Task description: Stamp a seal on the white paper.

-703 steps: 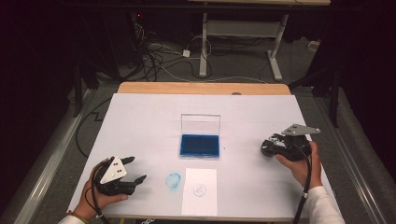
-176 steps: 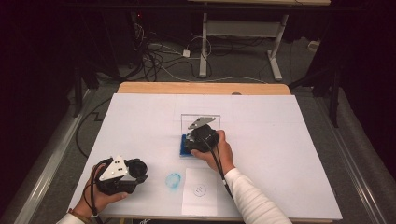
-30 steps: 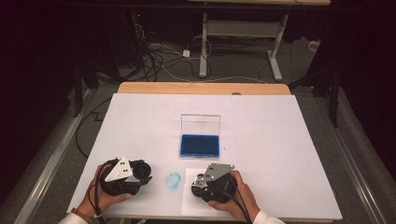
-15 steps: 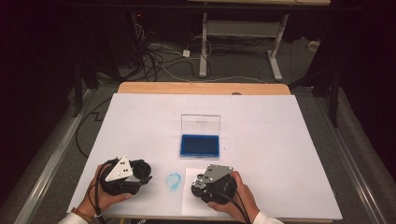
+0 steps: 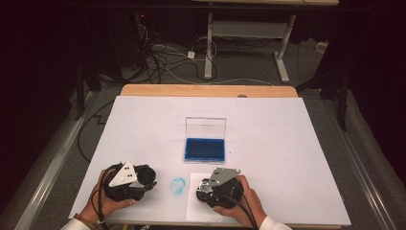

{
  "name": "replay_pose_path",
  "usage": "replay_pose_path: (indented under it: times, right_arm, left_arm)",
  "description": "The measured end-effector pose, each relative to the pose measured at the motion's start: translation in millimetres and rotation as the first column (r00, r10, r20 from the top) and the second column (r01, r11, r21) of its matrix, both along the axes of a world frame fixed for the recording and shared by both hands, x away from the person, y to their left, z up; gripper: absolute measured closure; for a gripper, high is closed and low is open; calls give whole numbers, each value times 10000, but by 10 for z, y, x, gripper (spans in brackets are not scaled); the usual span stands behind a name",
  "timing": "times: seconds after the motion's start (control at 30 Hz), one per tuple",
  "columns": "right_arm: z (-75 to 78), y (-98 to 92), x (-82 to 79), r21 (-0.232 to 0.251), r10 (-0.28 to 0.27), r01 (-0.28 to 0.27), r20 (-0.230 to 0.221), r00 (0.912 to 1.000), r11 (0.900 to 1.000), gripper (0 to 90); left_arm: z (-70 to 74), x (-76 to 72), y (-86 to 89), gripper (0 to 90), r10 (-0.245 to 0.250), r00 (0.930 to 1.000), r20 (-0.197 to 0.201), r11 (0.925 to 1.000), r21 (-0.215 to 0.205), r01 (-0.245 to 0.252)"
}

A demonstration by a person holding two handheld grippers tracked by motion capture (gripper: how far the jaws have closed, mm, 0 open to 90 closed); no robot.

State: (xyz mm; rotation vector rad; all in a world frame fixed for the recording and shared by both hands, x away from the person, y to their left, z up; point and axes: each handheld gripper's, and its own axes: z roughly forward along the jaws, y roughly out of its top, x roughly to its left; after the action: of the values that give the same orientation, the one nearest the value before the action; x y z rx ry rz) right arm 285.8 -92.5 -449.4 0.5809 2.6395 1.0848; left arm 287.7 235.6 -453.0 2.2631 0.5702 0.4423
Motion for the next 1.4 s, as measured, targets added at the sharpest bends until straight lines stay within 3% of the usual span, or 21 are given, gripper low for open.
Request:
replay_pose_path:
  times: [0.37,0.67,1.07,1.4]
  right_arm:
    - [-4,10,-23,-67,24,-23,169,9999,10000,570]
    - [-9,-17,17,135,114,-112,-178,9998,9998,570]
    - [30,-35,27,150,132,-129,-198,9997,9998,569]
    - [260,-146,36,1082,-102,81,193,9998,9941,569]
  left_arm:
    - [-2,5,-6,362,-32,10000,-26,10000,-33,32]
    - [-5,-3,-7,362,-51,10000,-29,10000,-18,51]
    - [-1,5,-5,362,-73,10000,13,10000,6,73]
    - [-2,-4,-21,362,-123,9999,15,9999,58,123]
